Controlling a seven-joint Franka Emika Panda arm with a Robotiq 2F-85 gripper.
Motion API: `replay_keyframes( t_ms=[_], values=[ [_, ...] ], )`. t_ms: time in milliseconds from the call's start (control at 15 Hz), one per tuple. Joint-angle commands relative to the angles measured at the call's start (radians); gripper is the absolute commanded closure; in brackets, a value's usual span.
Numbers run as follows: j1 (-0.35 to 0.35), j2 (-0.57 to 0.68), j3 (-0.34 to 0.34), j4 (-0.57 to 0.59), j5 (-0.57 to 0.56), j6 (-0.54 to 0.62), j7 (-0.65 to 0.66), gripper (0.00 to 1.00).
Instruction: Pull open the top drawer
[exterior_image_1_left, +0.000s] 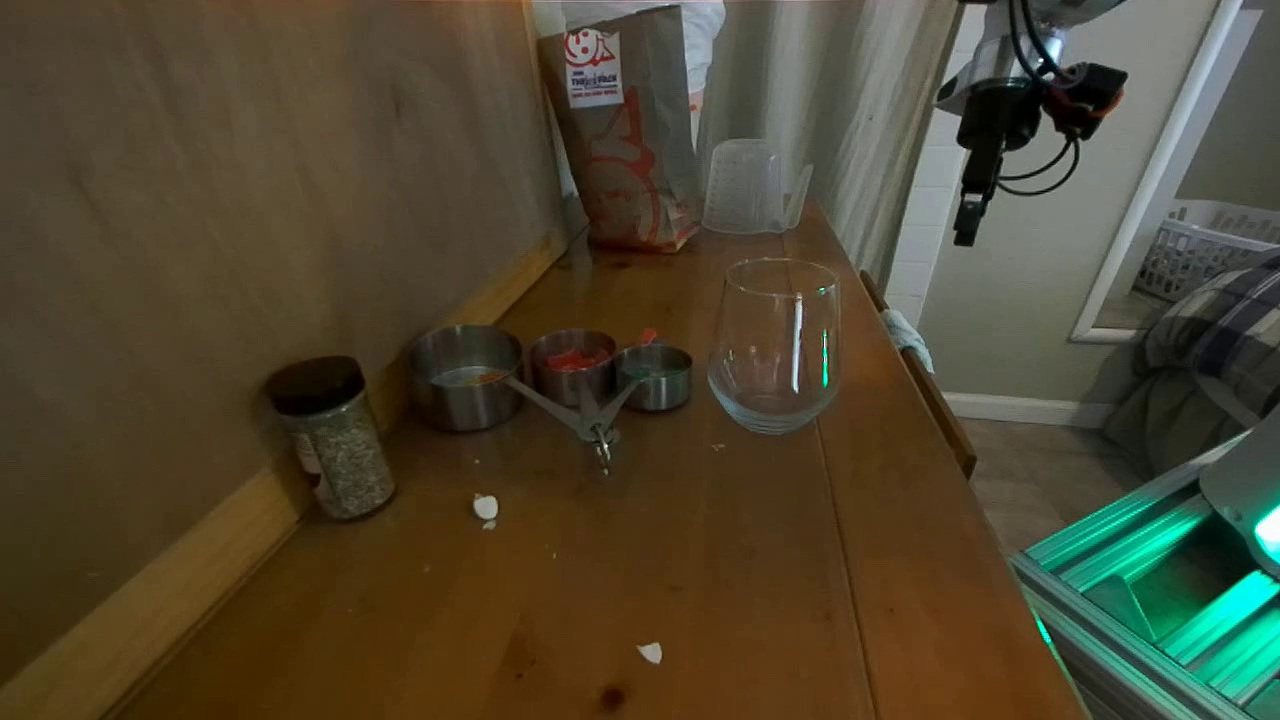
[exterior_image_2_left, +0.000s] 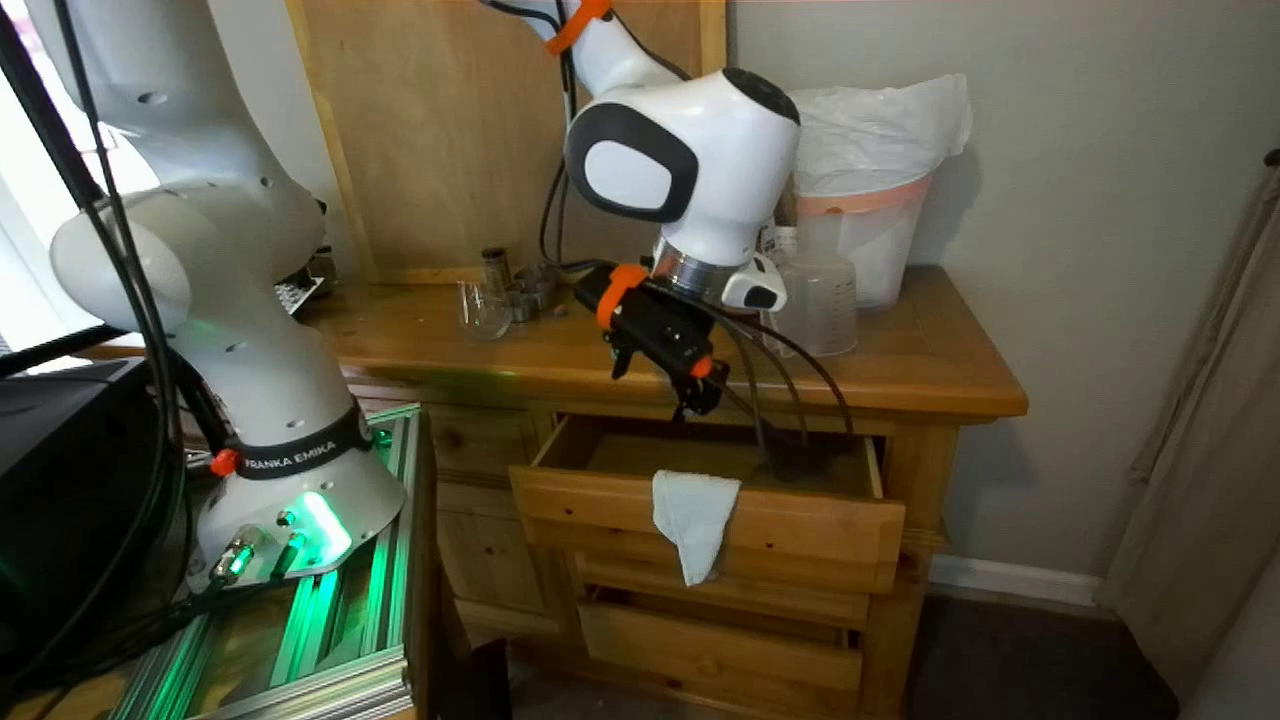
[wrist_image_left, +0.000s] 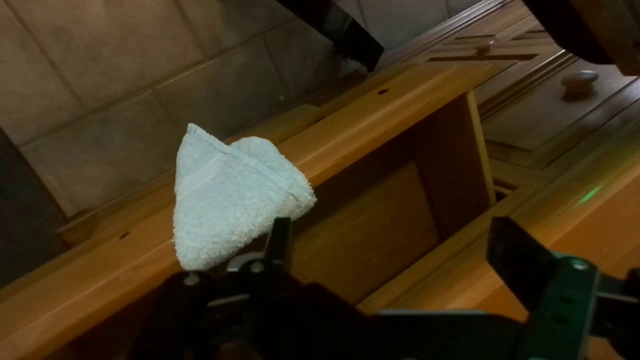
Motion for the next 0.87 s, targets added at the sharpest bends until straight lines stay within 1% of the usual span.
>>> replay_keyframes(
  t_ms=[0,133,333,400,467,800],
  values=[
    [0.054,-0.143,-0.026,-0.112,-0.029,0.089,0.01,0.0],
    [0.073,-0.193,-0.034,-0.154,-0.028,0.165,0.01,0.0],
    [0.098,-0.249,-0.047,-0.208,-0.029,0.246,0.013,0.0],
    [0.105,-0.264,-0.05,-0.219,-0.038,0.246,0.022,0.0],
    [0.113,-0.197,-0.066,-0.161,-0.014,0.211,0.007,0.0],
    [0.125,-0.237,-0.073,-0.196,-0.021,0.227,0.009,0.0]
  ],
)
